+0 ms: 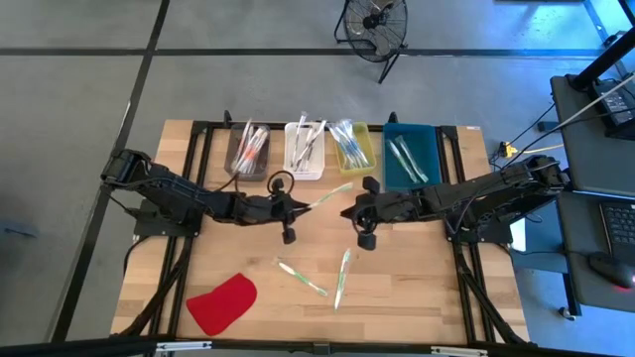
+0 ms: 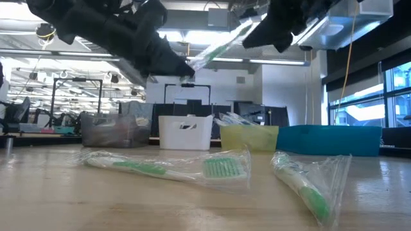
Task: Pick & Place Toothbrushes
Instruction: Put the green toothbrush into the blue bin
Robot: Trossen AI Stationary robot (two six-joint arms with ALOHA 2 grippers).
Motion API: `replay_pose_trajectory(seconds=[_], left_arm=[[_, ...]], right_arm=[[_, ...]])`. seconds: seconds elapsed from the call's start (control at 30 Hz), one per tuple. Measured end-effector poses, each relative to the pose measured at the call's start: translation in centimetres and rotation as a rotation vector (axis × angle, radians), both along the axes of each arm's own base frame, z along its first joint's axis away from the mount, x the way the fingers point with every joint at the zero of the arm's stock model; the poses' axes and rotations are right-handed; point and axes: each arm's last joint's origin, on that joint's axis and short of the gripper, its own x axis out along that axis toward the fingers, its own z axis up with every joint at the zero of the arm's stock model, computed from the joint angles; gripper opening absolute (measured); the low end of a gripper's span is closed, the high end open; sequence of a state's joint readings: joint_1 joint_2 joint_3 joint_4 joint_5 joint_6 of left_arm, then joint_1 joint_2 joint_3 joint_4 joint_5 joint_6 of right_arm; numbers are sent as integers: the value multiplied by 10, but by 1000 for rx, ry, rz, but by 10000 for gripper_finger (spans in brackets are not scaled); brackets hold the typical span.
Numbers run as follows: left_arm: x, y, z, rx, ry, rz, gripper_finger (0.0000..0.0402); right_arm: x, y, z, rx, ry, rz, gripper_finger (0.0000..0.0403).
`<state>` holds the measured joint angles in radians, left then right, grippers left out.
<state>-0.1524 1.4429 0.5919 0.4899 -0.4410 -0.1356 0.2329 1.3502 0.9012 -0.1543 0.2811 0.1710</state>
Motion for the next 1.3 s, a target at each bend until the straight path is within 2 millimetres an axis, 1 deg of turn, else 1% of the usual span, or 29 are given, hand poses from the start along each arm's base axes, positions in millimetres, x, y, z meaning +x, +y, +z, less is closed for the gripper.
replay_pose_trajectory(seconds=[0.13, 0.23, 0.37, 0.5, 0.73, 0.8, 0.9, 1.0, 1.1, 1.2, 1.3], left_arm=[[2, 0, 8, -6, -87, 20, 24], [4, 0, 14, -6, -146, 18, 24], [5, -1, 19, 11, -197, -7, 24], [6, -2, 22, 28, -214, -52, 24], [6, -2, 23, 42, -218, -60, 24], [6, -2, 23, 43, -218, -61, 24], [6, -2, 23, 45, -217, -60, 24], [6, -2, 23, 44, -220, -62, 24], [6, -2, 22, 45, -217, -62, 24], [6, -2, 22, 45, -216, -62, 24], [6, -2, 22, 45, -217, -63, 24]], right_arm=[[3, -1, 5, 1, -61, -22, 25], [5, -3, 7, -30, -92, -56, 26], [8, -8, 12, -66, -143, -88, 42], [11, -14, 17, -58, -197, -114, 84], [13, -19, 21, -46, -241, -117, 182], [14, -18, 22, -48, -250, -79, 204], [16, -16, 25, -30, -279, -8, 225], [17, -16, 29, -27, -322, -16, 232], [18, -18, 33, -36, -360, -37, 226], [18, -20, 34, -36, -373, -44, 204], [19, -21, 34, -35, -373, -44, 170]])
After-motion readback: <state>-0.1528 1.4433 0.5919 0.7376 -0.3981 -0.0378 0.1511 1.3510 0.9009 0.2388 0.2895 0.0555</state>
